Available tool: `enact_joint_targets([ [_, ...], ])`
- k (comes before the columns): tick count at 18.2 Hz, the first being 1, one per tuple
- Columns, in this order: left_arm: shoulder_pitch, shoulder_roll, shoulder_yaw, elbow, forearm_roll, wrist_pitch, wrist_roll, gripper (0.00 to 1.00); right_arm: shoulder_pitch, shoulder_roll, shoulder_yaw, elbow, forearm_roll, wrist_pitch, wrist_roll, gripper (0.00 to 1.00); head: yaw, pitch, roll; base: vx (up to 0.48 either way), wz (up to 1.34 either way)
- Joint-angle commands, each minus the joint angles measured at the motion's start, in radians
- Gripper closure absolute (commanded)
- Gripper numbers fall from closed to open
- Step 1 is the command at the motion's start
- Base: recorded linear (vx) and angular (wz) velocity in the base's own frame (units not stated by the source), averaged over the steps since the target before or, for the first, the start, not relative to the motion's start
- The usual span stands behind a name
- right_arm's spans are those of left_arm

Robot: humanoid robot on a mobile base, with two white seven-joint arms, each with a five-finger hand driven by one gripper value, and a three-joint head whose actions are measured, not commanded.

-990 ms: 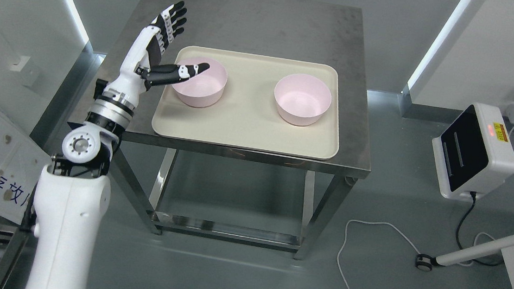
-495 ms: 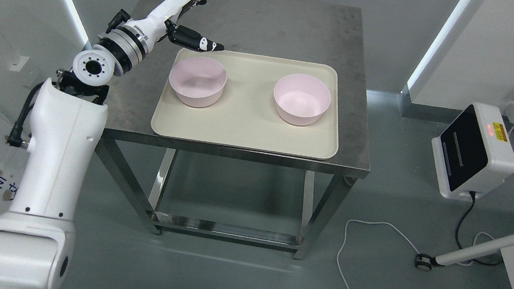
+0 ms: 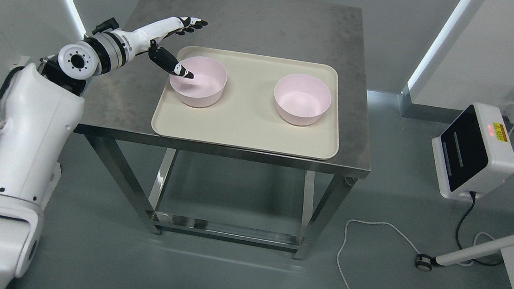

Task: Stack pink IKEA bowls on left shelf middle
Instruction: 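Raise the left hand and reach over the pink bowl farther from the tray edge, then lower the left hand onto the pink bowl rim and grip it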

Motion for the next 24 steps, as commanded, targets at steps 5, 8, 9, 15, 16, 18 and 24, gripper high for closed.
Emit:
enact_joint_targets([
  [5,-0.054,-0.005,-0.087,0.114,-0.015,0.000,-0.052,0.19,0.029,-0.017,-0.011,-0.034,0.000,0.001,-0.001,0.00,0.0000,0.000,0.000,0.000,0.00],
  [8,-0.096,-0.042,-0.112,0.109,-0.018,0.000,-0.076,0.25,0.029,-0.017,-0.011,-0.034,0.000,0.002,-0.001,0.00,0.0000,0.000,0.000,0.000,0.00],
  [9,-0.106,-0.046,-0.130,0.109,-0.023,0.000,-0.076,0.26,0.029,-0.017,-0.011,-0.034,0.000,0.002,-0.001,0.00,0.0000,0.000,0.000,0.000,0.00],
  [15,-0.146,-0.048,-0.247,0.129,-0.033,0.004,-0.076,0.31,0.029,-0.017,-0.011,-0.034,0.000,0.002,-0.001,0.00,0.0000,0.000,0.000,0.000,0.00],
  [16,-0.146,-0.048,-0.251,0.135,-0.035,0.004,-0.076,0.31,0.029,-0.017,-0.011,-0.034,0.000,0.002,-0.001,0.00,0.0000,0.000,0.000,0.000,0.00],
  [18,-0.146,-0.046,-0.261,0.135,-0.035,0.004,-0.076,0.32,0.029,-0.017,-0.011,-0.034,0.000,0.002,-0.001,0.00,0.0000,0.000,0.000,0.000,0.00],
  [24,-0.137,-0.045,-0.259,0.144,-0.052,-0.008,-0.075,0.36,0.029,-0.017,-0.011,-0.034,0.000,0.001,-0.001,0.00,0.0000,0.000,0.000,0.000,0.00],
])
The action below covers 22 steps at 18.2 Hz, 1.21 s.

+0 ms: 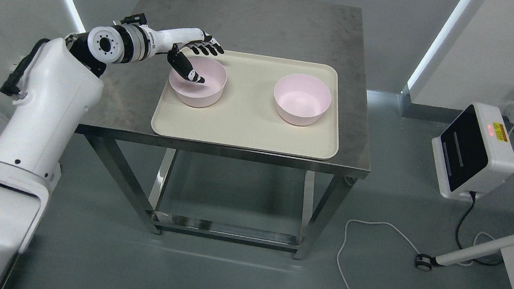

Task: Stack pink IKEA bowls on left shelf middle
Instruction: 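Lower the left hand onto the pink bowl rim and grip it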

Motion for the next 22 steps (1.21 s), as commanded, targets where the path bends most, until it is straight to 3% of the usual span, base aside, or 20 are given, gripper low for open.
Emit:
enact_joint_targets([
  [1,0.003,-0.010,-0.059,0.029,-0.009,-0.012,0.003,0.38,0.029,-0.017,-0.011,-0.034,0.000,0.001,0.000,0.00,0.0000,0.000,0.000,0.000,0.00],
  [5,0.006,-0.017,-0.047,0.039,-0.006,-0.015,0.014,0.47,0.029,-0.017,-0.011,-0.034,0.000,0.001,0.000,0.00,0.0000,0.000,0.000,0.000,0.00],
  [10,0.000,-0.046,-0.022,0.073,-0.009,-0.055,0.046,0.73,0.029,-0.017,-0.011,-0.034,0.000,-0.001,0.000,0.00,0.0000,0.000,0.000,0.000,0.00],
  [22,0.005,-0.112,0.036,0.088,-0.007,-0.068,0.084,0.99,0.029,-0.017,-0.011,-0.034,0.000,-0.001,0.000,0.00,0.0000,0.000,0.000,0.000,0.00],
])
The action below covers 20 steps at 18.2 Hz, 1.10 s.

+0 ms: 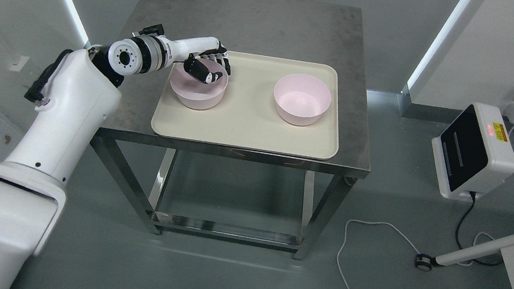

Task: Stack pink IKEA bowls on left shelf middle
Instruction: 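Lower the left hand onto the pink bowl rim and grip it, then lift the pink bowl with the left hand and place it into the other bowl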

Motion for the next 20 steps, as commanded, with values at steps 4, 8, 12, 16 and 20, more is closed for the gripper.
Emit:
enact_joint_targets([
  [4,-0.006,-0.054,0.088,0.022,0.001,-0.007,-0.002,1.00,0.029,-0.017,-0.011,-0.034,0.000,0.000,0.000,0.00,0.0000,0.000,0.000,0.000,0.00],
  [8,-0.056,-0.053,0.121,0.019,0.010,-0.004,-0.030,1.00,0.029,-0.017,-0.011,-0.034,0.000,0.000,0.000,0.00,0.0000,0.000,0.000,0.000,0.00],
  [12,-0.157,-0.099,0.153,0.008,0.013,0.007,-0.042,1.00,0.029,-0.017,-0.011,-0.034,0.000,-0.001,0.000,0.00,0.0000,0.000,0.000,0.000,0.00],
  [16,-0.179,-0.176,0.138,-0.073,0.010,0.071,-0.076,1.00,0.029,-0.017,-0.011,-0.034,0.000,0.000,0.000,0.00,0.0000,0.000,0.000,0.000,0.00],
  [20,-0.182,-0.176,-0.139,-0.145,0.010,0.076,-0.059,1.00,0.029,-0.017,-0.012,-0.034,0.000,0.000,0.000,0.00,0.0000,0.000,0.000,0.000,0.00],
])
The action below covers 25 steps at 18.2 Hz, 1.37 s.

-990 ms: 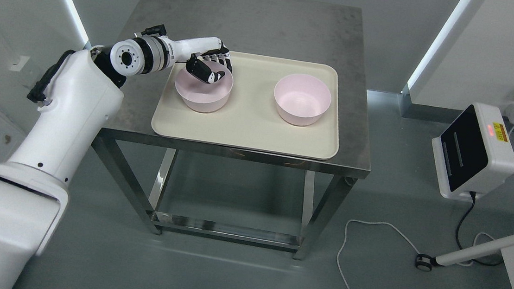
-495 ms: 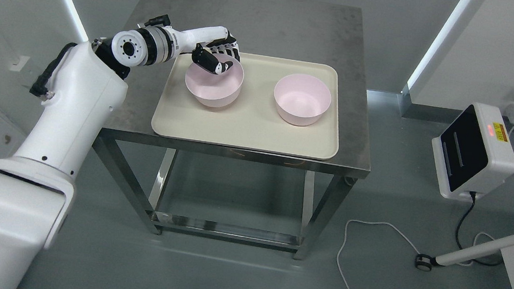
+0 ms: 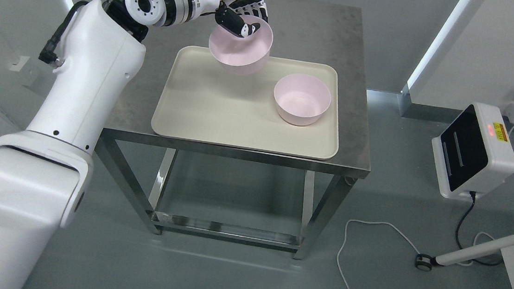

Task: Stack pink IKEA bowls on left shelf middle
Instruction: 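Lift the pink bowl with the left hand and place it into the other bowl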

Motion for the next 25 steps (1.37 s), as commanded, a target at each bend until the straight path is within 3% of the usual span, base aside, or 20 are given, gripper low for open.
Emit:
enact_joint_targets([
  [1,-0.029,-0.058,-0.271,-0.123,0.003,0.009,0.014,1.00,0.029,-0.017,-0.011,-0.034,0.000,-0.001,0.000,0.00,0.0000,0.000,0.000,0.000,0.00],
  [4,-0.029,-0.058,-0.405,-0.126,0.027,0.010,0.083,0.99,0.029,-0.017,-0.011,-0.034,0.000,-0.001,0.000,0.00,0.0000,0.000,0.000,0.000,0.00],
  [12,-0.030,-0.058,-0.586,-0.119,0.110,0.052,0.255,0.99,0.029,-0.017,-0.011,-0.034,0.000,0.000,0.000,0.00,0.0000,0.000,0.000,0.000,0.00],
  [22,-0.029,-0.058,-0.587,-0.057,0.107,0.056,0.263,0.95,0.029,-0.017,-0.011,-0.034,0.000,-0.001,0.000,0.00,0.0000,0.000,0.000,0.000,0.00],
  [23,-0.027,-0.058,-0.584,-0.048,0.107,0.052,0.263,0.92,0.029,-0.017,-0.011,-0.034,0.000,0.000,0.000,0.00,0.0000,0.000,0.000,0.000,0.00],
  [24,-0.027,-0.058,-0.580,-0.045,0.107,0.049,0.263,0.81,0.029,-0.017,-0.011,-0.034,0.000,0.000,0.000,0.00,0.0000,0.000,0.000,0.000,0.00],
  [25,-0.025,-0.058,-0.575,-0.045,0.102,0.049,0.263,0.62,0.029,-0.017,-0.011,-0.034,0.000,0.000,0.000,0.00,0.0000,0.000,0.000,0.000,0.00],
])
